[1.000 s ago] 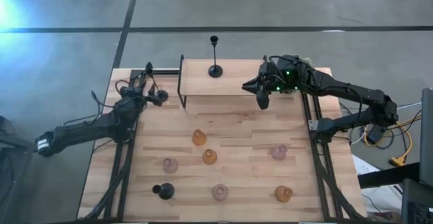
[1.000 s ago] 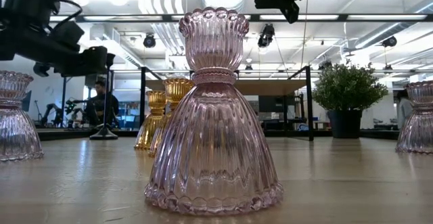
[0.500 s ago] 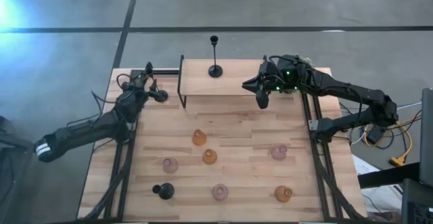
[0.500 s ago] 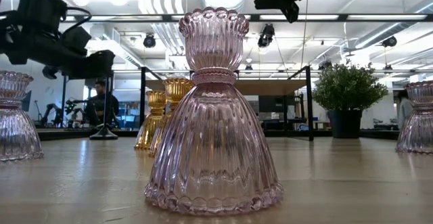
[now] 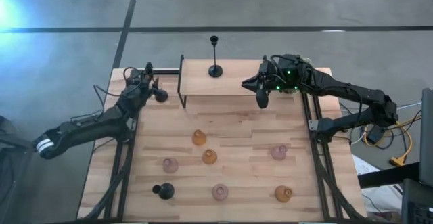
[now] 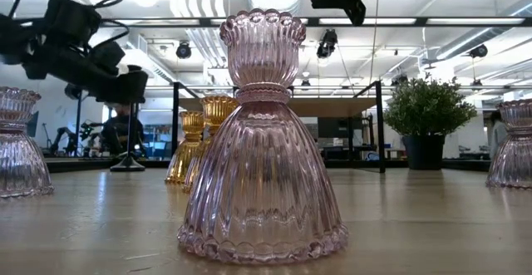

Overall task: Pick & Place candle stick holders
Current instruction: Put the top black candle holder on the shelf

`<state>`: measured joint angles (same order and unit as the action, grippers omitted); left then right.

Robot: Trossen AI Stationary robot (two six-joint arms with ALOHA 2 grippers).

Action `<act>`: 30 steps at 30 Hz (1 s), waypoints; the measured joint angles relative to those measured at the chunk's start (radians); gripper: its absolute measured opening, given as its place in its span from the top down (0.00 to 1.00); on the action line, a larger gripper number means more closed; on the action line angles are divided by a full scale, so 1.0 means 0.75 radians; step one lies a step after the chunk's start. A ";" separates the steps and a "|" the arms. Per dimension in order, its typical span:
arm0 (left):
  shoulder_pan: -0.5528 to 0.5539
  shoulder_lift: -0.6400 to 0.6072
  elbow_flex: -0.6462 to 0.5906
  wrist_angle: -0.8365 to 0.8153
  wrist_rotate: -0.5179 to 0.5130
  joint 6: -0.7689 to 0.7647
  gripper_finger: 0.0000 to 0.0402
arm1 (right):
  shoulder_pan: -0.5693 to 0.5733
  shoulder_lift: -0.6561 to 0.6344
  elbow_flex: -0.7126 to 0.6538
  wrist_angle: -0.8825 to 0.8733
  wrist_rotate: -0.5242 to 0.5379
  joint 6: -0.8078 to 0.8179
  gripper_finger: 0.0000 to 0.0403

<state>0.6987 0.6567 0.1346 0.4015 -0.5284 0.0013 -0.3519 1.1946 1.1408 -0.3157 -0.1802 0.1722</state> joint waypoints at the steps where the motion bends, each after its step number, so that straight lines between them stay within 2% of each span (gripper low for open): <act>1: 0.000 -0.002 0.019 0.002 0.025 0.023 0.76 | 0.000 0.000 0.000 0.000 0.000 0.000 0.87; 3: 0.000 -0.010 0.069 -0.023 0.093 0.073 0.89 | 0.000 0.000 0.000 0.001 0.000 0.000 0.87; 4: 0.000 -0.013 0.102 -0.061 0.129 0.088 0.92 | 0.000 0.000 0.000 0.001 0.000 0.000 0.87; 7: -0.003 -0.036 0.232 -0.268 0.173 0.131 0.92 | 0.001 0.000 0.000 0.001 -0.001 0.000 0.87; 13: -0.003 -0.107 0.588 -0.874 0.203 0.231 0.92 | 0.001 -0.002 0.000 0.001 -0.004 0.000 0.87; 16: -0.003 -0.149 0.759 -1.017 0.273 0.196 0.92 | 0.001 -0.002 0.000 0.001 -0.005 -0.020 0.87; 19: -0.003 -0.178 0.897 -1.066 0.434 0.135 0.92 | 0.001 -0.003 0.000 0.002 -0.026 -0.020 0.87; 22: -0.003 -0.182 0.997 -1.073 0.678 0.088 0.92 | 0.001 -0.005 0.000 0.011 -0.072 -0.021 0.87; 27: -0.005 -0.135 1.105 -1.066 1.038 -0.100 0.92 | 0.001 -0.011 0.000 0.023 -0.155 -0.042 0.87; 30: -0.024 -0.073 1.130 -1.088 1.144 -0.168 0.92 | 0.001 -0.021 0.000 0.036 -0.232 -0.050 0.87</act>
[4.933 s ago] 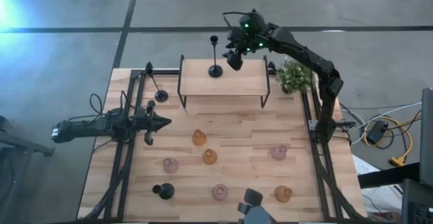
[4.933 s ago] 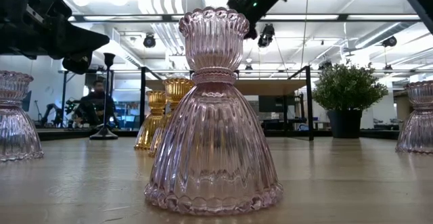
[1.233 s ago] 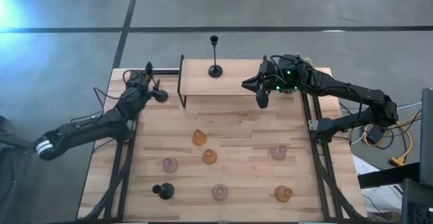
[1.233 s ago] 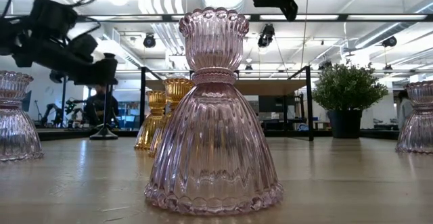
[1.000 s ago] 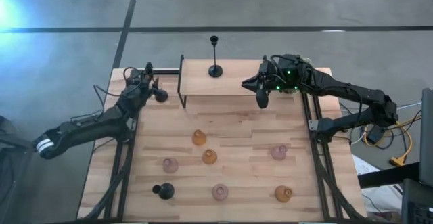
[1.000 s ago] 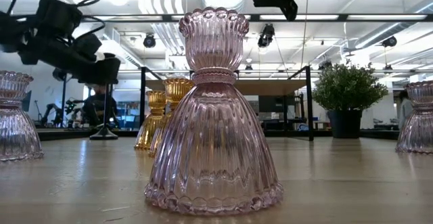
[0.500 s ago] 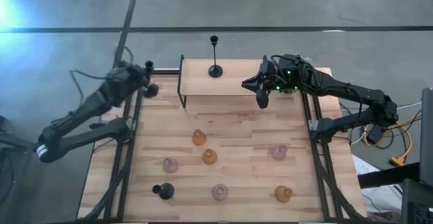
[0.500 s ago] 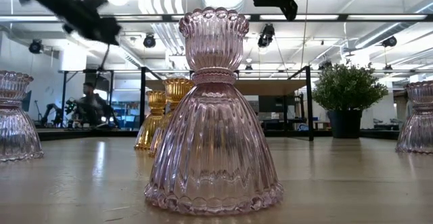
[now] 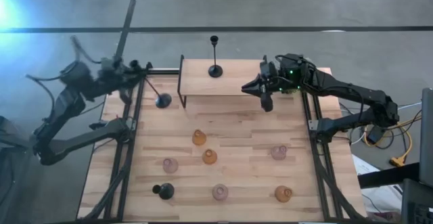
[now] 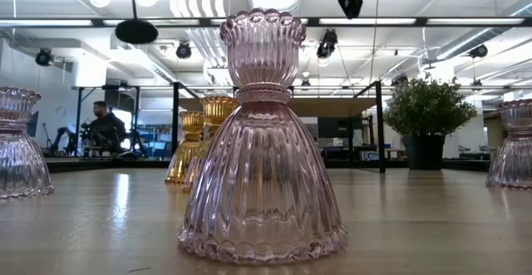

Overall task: Pick & Place candle stick holders
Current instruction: Put the top black candle holder on the shelf

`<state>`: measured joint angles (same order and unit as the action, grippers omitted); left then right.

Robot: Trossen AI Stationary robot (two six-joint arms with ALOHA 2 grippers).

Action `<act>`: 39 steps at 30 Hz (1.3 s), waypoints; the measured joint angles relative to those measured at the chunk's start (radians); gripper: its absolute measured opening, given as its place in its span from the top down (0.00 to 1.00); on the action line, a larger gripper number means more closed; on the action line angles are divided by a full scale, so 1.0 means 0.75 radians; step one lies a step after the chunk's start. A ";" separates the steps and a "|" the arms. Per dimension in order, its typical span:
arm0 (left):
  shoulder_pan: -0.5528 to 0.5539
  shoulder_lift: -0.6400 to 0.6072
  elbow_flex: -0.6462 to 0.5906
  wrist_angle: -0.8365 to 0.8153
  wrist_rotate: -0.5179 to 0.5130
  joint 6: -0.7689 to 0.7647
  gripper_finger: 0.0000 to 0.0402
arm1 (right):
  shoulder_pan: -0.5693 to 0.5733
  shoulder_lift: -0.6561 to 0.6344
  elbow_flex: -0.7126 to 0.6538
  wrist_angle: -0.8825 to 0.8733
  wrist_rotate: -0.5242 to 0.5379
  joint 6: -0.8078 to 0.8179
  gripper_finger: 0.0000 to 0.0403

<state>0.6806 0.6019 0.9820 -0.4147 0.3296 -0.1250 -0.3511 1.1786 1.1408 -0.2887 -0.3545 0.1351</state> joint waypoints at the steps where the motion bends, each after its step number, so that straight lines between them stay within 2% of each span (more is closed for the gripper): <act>1: -0.015 0.024 0.009 0.000 0.032 -0.019 0.92 | 0.000 -0.004 0.000 0.013 -0.031 -0.001 0.87; 6: -0.166 0.153 0.035 0.124 0.034 -0.083 0.92 | 0.000 -0.032 0.000 0.082 -0.124 -0.009 0.87; 11: -0.394 0.371 0.087 0.347 -0.166 -0.032 0.92 | 0.000 -0.057 0.000 0.120 -0.128 -0.014 0.87; 16: -0.527 0.628 0.231 0.326 -0.232 0.046 0.92 | 0.012 -0.065 0.001 0.169 -0.138 -0.006 0.87; 23: -0.529 0.868 0.483 0.339 -0.158 0.185 0.92 | 0.053 -0.047 0.001 0.258 -0.121 0.040 0.87; 28: -0.512 0.964 0.626 0.339 -0.035 0.211 0.92 | 0.099 -0.010 0.001 0.340 -0.073 0.040 0.87; 34: -0.510 1.046 0.685 0.316 0.046 0.240 0.92 | 0.123 0.047 0.001 0.375 0.024 0.040 0.86; 39: -0.505 1.063 0.697 0.342 0.076 0.245 0.92 | 0.122 0.098 0.001 0.422 0.035 0.031 0.77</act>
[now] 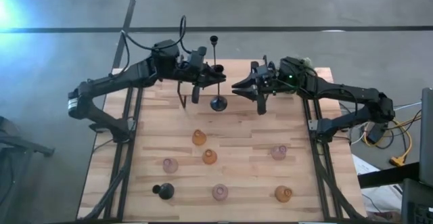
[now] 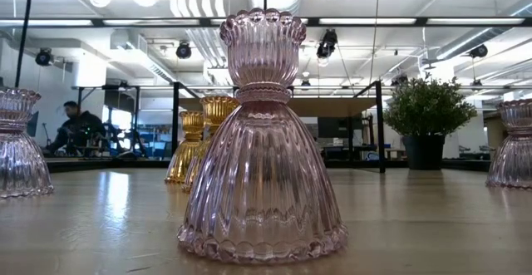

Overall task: Pick & Place candle stick holders
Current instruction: Put the top black candle holder on the shelf

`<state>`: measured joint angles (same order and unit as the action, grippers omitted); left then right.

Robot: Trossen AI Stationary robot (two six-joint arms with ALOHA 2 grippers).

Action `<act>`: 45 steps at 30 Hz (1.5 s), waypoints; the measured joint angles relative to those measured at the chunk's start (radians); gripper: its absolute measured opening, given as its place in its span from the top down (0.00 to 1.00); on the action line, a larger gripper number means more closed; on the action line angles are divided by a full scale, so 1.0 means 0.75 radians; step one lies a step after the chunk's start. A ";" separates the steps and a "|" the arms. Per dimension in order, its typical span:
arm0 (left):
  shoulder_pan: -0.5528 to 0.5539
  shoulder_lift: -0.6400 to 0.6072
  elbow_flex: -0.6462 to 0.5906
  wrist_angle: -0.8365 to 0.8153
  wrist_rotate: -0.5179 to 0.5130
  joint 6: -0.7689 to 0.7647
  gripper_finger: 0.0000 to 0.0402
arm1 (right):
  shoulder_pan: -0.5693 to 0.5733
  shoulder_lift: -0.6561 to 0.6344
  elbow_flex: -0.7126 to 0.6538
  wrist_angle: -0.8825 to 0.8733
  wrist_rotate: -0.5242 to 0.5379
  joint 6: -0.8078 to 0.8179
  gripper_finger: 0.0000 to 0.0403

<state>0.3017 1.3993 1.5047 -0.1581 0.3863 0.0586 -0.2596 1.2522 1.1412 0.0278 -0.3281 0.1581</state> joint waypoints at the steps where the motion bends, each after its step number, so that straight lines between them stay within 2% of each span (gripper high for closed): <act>1: 0.000 0.006 -0.001 0.000 0.003 -0.001 0.92 | 0.000 0.015 0.000 0.022 0.007 0.000 0.74; 6: -0.001 0.027 -0.006 0.038 0.014 -0.007 0.92 | 0.000 0.058 0.000 0.153 0.023 0.002 0.66; 10: 0.002 0.029 -0.005 0.065 0.023 -0.007 0.92 | 0.000 0.094 0.000 0.210 0.023 0.006 0.65; 25: 0.003 0.030 -0.005 0.121 0.058 -0.029 0.92 | -0.001 0.177 0.002 0.364 0.023 -0.001 0.78; 30: 0.003 0.030 -0.005 0.126 0.058 -0.029 0.92 | -0.001 0.220 0.078 0.355 0.022 -0.006 0.82; 33: 0.003 0.030 -0.005 0.124 0.056 -0.029 0.92 | 0.000 0.254 0.161 0.284 0.017 -0.013 0.86; 37: 0.005 0.030 -0.005 0.118 0.052 -0.029 0.92 | 0.000 0.298 0.310 0.044 0.016 -0.081 0.96; 40: 0.008 0.029 -0.005 0.123 0.052 -0.037 0.92 | 0.000 0.317 0.413 -0.122 0.015 -0.117 0.97; 45: 0.009 0.027 -0.005 0.124 0.053 -0.046 0.79 | 0.000 0.301 0.483 -0.286 0.022 -0.123 0.97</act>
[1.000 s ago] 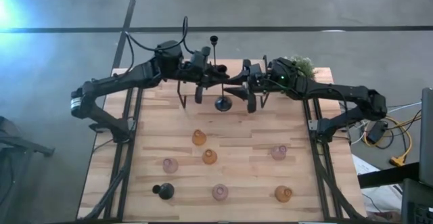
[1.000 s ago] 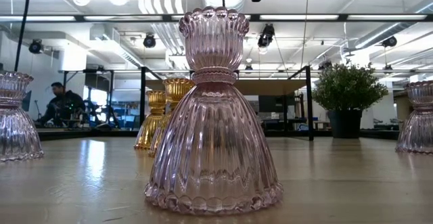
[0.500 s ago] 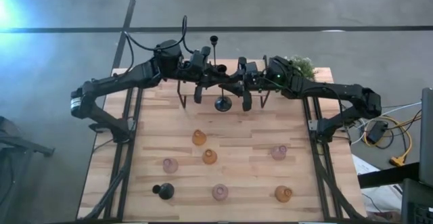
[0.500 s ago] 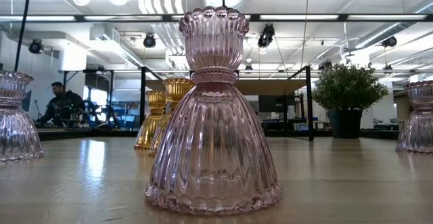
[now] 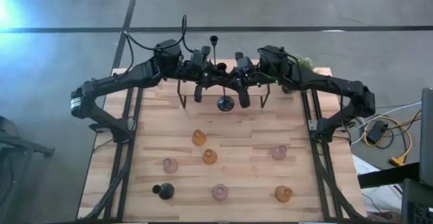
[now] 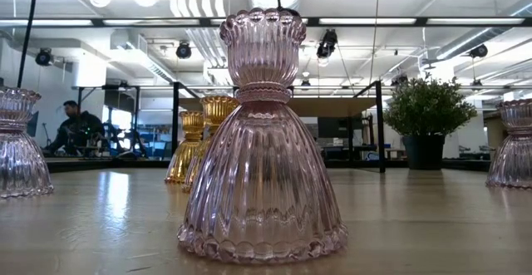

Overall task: Pick & Place candle stick holders
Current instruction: Put the top black candle holder on the shelf

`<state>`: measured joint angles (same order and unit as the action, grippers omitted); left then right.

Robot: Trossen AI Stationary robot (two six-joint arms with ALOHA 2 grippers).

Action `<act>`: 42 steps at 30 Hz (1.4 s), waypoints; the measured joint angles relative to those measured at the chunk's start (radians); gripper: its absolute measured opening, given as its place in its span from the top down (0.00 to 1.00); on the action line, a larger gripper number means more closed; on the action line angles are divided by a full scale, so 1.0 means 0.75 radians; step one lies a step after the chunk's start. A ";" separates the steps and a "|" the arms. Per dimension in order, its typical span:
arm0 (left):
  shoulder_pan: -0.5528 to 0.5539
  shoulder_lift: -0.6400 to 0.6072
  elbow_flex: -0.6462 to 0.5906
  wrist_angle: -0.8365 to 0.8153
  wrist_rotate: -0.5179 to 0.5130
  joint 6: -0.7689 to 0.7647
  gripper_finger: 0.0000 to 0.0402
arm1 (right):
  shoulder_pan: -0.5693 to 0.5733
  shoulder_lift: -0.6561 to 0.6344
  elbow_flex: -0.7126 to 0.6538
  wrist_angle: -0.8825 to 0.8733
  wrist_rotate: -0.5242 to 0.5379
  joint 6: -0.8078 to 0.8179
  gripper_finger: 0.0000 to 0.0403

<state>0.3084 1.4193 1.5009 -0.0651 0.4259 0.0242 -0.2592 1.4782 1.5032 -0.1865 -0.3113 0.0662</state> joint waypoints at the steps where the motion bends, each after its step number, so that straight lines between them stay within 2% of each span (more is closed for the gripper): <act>1: 0.000 -0.002 0.000 -0.002 -0.001 0.000 0.77 | -0.001 -0.017 0.000 -0.020 0.001 0.007 0.97; 10: 0.018 -0.124 -0.001 -0.091 -0.162 0.009 0.59 | -0.001 -0.206 -0.070 -0.170 0.116 0.012 0.98; 18: 0.023 -0.329 -0.003 -0.371 -0.310 0.069 0.48 | -0.004 -0.351 -0.232 -0.192 0.253 0.012 0.98; 24: 0.023 -0.477 -0.085 -0.453 -0.342 0.036 0.48 | -0.034 -0.422 -0.431 0.021 0.280 0.016 0.98; 32: 0.023 -0.675 -0.308 -0.424 -0.513 -0.034 0.48 | -0.139 -0.434 -0.714 0.505 0.280 0.026 0.98; 42: 0.023 -0.835 -0.655 -0.179 -0.629 -0.098 0.48 | -0.284 -0.295 -0.720 0.583 0.270 -0.090 0.98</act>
<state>0.3256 0.7929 1.0100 -0.1994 -0.0460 -0.0491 -0.4726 1.2573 0.9629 0.2504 -0.1091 -0.0011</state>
